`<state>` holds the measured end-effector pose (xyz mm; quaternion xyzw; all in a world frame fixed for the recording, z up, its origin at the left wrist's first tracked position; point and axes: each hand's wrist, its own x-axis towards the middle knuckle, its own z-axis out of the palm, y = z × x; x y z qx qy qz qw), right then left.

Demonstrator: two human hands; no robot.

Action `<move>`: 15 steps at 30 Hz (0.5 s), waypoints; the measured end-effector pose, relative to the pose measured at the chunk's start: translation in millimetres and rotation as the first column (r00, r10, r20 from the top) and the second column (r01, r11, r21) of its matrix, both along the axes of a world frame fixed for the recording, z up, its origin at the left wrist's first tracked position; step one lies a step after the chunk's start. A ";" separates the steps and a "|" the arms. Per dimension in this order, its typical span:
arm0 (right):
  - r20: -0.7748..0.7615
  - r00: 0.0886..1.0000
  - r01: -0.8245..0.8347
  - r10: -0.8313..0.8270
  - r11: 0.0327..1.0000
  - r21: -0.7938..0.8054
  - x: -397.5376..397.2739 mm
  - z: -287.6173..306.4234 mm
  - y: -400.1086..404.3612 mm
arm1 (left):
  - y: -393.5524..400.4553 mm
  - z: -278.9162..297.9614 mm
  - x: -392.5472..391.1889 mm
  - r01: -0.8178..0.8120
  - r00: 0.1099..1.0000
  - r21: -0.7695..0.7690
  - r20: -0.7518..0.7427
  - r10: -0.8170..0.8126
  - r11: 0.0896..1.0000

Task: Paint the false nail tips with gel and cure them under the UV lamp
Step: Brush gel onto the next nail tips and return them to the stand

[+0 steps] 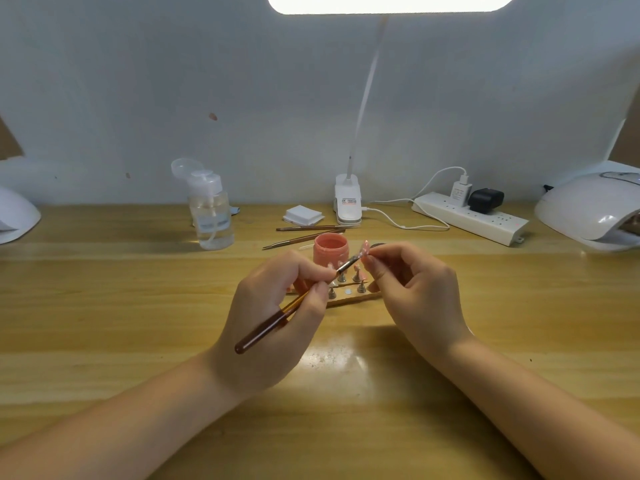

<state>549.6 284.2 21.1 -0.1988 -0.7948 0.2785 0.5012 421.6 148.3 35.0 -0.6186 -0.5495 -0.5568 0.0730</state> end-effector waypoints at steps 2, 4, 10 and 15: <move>-0.008 1.000 -0.010 0.010 1.000 -0.018 -0.6 0.6 -1.1 | -0.4 0.5 0.6 -0.009 1.000 0.013 0.001 0.009 1.000; -0.011 1.000 -0.017 0.017 1.000 -0.022 -1.0 1.3 -2.3 | -0.2 1.9 2.1 -0.028 1.000 0.014 0.001 0.028 0.999; -0.001 1.000 -0.007 0.007 0.999 -0.034 0.7 0.9 -1.7 | -1.4 1.2 1.7 -0.016 1.000 -0.011 -0.003 0.016 1.000; 0.028 1.000 -0.012 0.012 1.000 0.000 0.2 0.9 -2.4 | -1.3 3.5 3.7 -0.037 0.999 0.001 0.017 0.037 0.999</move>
